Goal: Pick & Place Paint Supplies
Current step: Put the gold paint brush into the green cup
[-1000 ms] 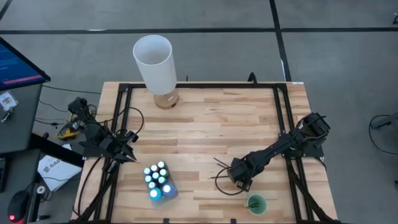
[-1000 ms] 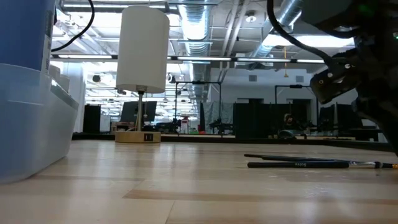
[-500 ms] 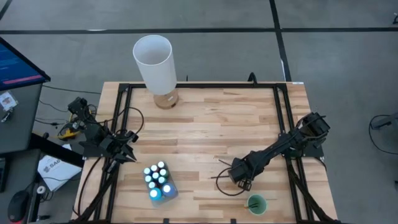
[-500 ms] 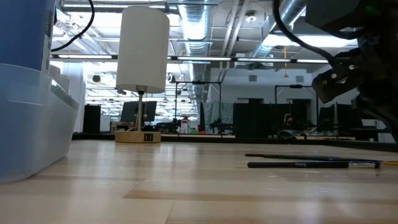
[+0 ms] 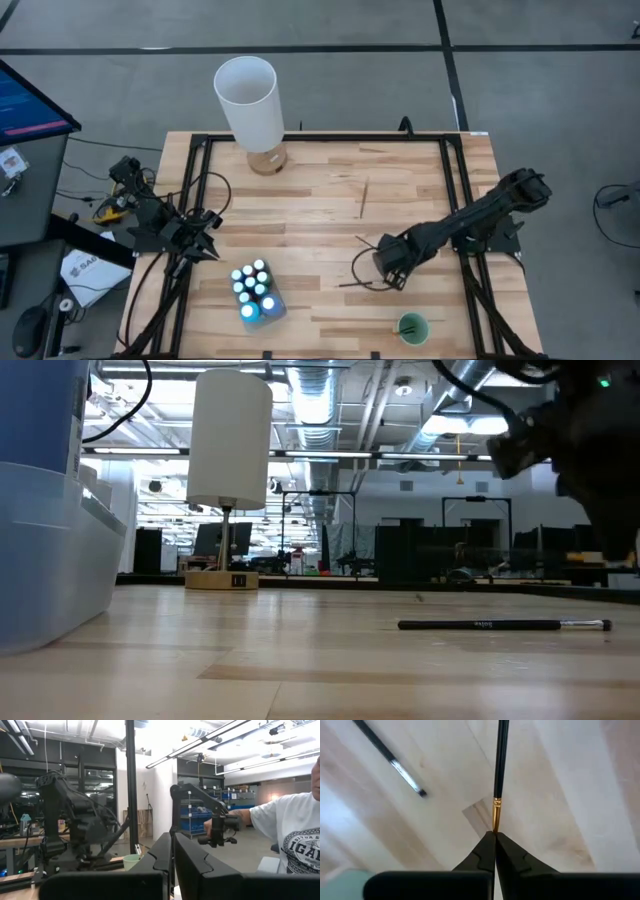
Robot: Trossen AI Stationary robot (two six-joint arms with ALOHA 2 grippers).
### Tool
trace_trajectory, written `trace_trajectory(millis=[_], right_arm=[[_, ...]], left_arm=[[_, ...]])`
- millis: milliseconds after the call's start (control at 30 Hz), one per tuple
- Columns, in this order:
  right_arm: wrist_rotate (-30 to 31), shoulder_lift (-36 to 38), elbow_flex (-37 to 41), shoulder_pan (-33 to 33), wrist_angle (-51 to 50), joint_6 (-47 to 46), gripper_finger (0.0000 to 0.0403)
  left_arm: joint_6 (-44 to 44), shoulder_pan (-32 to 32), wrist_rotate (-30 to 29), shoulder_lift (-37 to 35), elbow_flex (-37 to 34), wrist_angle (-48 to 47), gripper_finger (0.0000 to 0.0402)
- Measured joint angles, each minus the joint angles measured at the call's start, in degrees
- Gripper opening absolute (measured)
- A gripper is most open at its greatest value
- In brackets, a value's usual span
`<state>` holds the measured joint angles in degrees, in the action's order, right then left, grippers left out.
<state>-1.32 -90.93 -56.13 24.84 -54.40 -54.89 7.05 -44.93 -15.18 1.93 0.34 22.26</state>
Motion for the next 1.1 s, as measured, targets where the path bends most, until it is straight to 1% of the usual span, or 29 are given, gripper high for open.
trace_trajectory(millis=[67,133,233,333,433,533,633,767,833,900,933,1000,1100], right_arm=[[-2.3,1.9,-0.1,-0.1,-0.1,-0.5,0.0001],[-6.1,3.7,-0.1,-0.4,-1.5,-1.7,0.0001],[-12.6,6.7,-0.1,-0.7,-2.2,-3.6,0.0000],[-20.6,10.4,-0.1,-1.5,-1.6,-7.3,0.0000],[-28.1,14.6,-0.1,-1.8,-0.9,-14.1,0.0000],[-32.6,19.0,-0.2,-1.8,0.4,-23.2,0.0000],[-37.4,23.0,-0.2,-0.8,4.8,-34.9,0.0000],[-37.9,27.8,-0.2,2.7,17.5,-53.2,0.0000],[-36.5,29.3,-0.3,5.2,24.8,-62.5,0.0000],[-34.6,30.0,-0.4,8.0,28.1,-70.6,0.0000],[-34.7,29.9,-0.4,9.4,28.6,-74.1,0.0000],[-35.1,29.5,-0.4,12.1,29.2,-78.4,0.0000],[-34.9,28.3,-0.5,15.6,33.4,-83.3,0.0000]], left_arm=[[0.0,0.0,0.0,0.0,0.0,0.1,0.0008],[0.0,0.0,0.0,0.0,0.0,0.1,0.0008],[0.0,0.0,0.0,0.0,0.0,0.2,0.0008],[0.0,0.0,0.0,0.0,0.0,0.2,0.0008],[0.0,0.0,0.0,0.0,0.0,0.2,0.0008],[0.0,0.0,0.0,0.0,0.0,0.2,0.0008],[0.0,0.0,0.0,0.0,0.0,0.2,0.0008],[0.0,0.0,0.0,0.0,0.0,0.3,0.0008],[0.0,0.0,0.0,0.0,0.0,0.4,0.0008],[0.0,0.0,0.0,0.0,0.0,0.6,0.0008],[0.0,0.0,0.0,0.0,0.0,0.6,0.0008],[0.0,0.0,0.0,0.0,0.0,0.6,0.0008],[0.0,0.0,0.0,0.0,0.0,0.7,0.0008]])
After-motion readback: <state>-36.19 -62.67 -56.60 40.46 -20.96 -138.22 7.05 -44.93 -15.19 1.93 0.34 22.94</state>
